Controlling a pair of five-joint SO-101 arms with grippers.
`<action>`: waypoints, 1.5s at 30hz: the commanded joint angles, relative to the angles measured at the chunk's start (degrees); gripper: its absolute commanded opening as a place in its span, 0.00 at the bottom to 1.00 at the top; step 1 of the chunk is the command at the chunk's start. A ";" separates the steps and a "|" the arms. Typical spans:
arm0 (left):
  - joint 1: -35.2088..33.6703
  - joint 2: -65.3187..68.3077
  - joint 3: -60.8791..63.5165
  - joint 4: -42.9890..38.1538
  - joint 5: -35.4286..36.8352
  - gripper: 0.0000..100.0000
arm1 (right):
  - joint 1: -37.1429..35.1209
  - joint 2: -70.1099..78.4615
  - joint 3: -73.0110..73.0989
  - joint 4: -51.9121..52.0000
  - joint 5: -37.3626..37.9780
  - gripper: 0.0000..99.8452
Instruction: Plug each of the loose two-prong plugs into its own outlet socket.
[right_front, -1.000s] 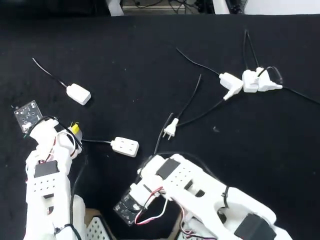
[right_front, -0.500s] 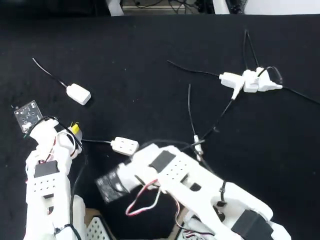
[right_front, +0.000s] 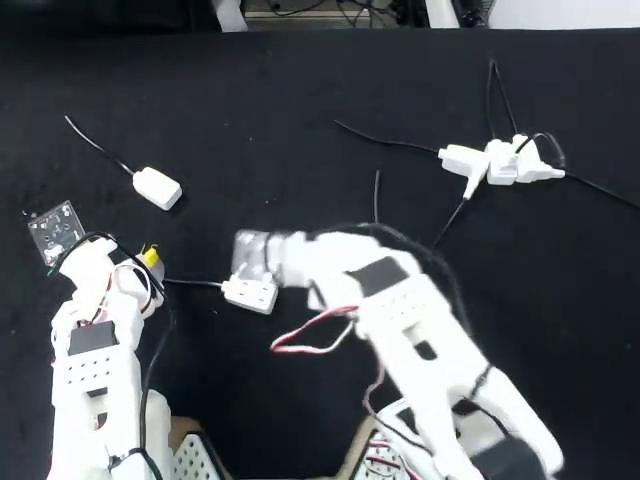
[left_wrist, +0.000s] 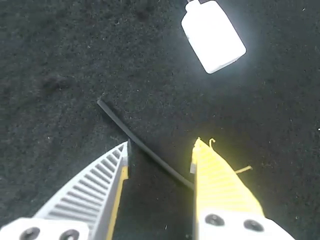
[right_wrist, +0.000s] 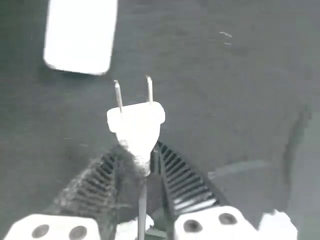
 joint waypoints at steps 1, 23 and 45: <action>-0.57 0.00 -2.59 -0.53 0.79 0.21 | 5.01 -10.59 -3.74 0.35 -0.62 0.01; -0.57 0.00 -2.59 -0.53 0.79 0.21 | 13.19 -2.42 6.11 14.51 -0.53 0.01; -0.57 0.00 -2.59 -0.53 0.79 0.21 | 0.00 7.25 8.48 7.65 -0.62 0.22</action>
